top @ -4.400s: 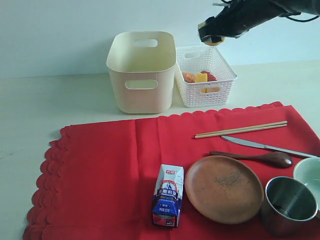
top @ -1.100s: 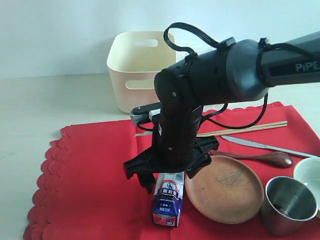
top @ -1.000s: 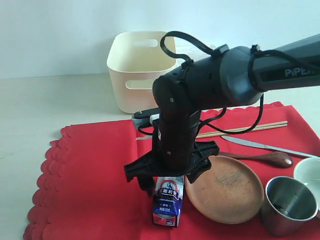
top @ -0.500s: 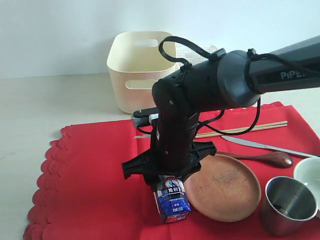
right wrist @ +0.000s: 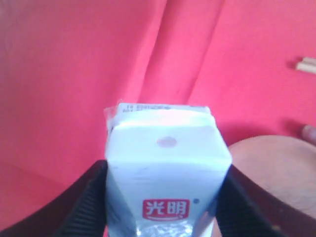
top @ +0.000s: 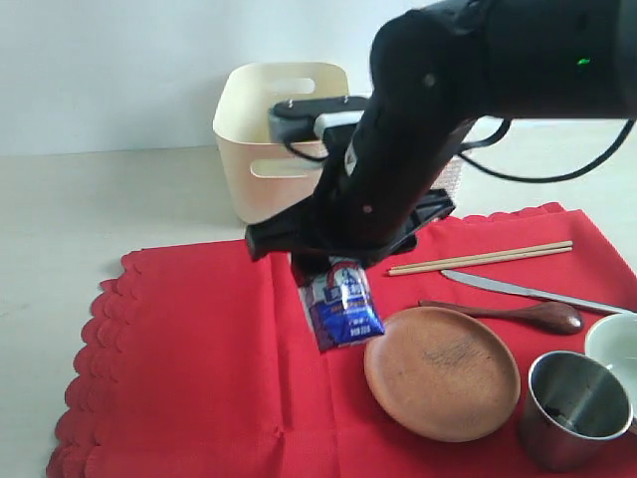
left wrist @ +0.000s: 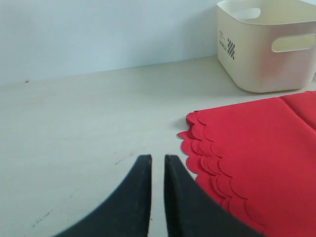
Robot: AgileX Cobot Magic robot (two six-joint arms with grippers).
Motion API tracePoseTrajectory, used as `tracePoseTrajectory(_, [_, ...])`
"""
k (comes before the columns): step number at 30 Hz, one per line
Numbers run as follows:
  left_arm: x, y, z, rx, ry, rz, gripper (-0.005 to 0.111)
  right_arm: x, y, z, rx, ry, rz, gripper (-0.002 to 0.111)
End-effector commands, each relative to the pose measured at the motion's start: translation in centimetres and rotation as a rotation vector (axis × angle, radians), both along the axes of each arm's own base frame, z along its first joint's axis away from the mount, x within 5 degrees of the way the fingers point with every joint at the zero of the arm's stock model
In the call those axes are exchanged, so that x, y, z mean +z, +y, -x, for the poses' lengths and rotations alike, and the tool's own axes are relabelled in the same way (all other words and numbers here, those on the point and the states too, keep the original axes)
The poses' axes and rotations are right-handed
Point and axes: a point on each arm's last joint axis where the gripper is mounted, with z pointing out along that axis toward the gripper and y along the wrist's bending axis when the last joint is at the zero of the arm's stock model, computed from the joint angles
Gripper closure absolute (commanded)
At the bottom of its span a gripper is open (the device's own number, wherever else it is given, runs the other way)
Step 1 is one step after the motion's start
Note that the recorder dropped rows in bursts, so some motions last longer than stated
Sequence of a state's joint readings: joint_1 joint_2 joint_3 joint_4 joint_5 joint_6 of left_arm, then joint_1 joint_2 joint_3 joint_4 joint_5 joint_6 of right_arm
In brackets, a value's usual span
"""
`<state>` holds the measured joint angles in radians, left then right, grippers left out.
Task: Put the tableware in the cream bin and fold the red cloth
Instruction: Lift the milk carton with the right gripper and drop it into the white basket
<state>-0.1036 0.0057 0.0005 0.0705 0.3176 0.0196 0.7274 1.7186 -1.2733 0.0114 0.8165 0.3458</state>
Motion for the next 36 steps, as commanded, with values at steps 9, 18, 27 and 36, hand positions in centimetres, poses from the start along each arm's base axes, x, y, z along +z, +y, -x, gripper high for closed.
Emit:
tracePoseTrajectory(9, [0.1, 0.0, 0.0, -0.006, -0.012, -0.007, 0.095, 4.6, -8.2, -5.5, -0.147, -0.292, -0.093, 0.108])
tracePoseTrajectory(18, [0.1, 0.0, 0.0, -0.006, -0.012, -0.007, 0.095, 5.9, -12.4, -13.4, -0.24, -0.451, -0.091, 0.108])
tracePoseTrajectory(27, [0.1, 0.0, 0.0, -0.006, -0.012, -0.007, 0.095, 3.2, -12.1, -22.5, -0.193, -0.542, -0.054, 0.108])
tracePoseTrajectory(36, [0.1, 0.0, 0.0, -0.006, -0.012, -0.007, 0.095, -2.5, -12.2, -27.3, -0.127, -0.527, 0.032, 0.108])
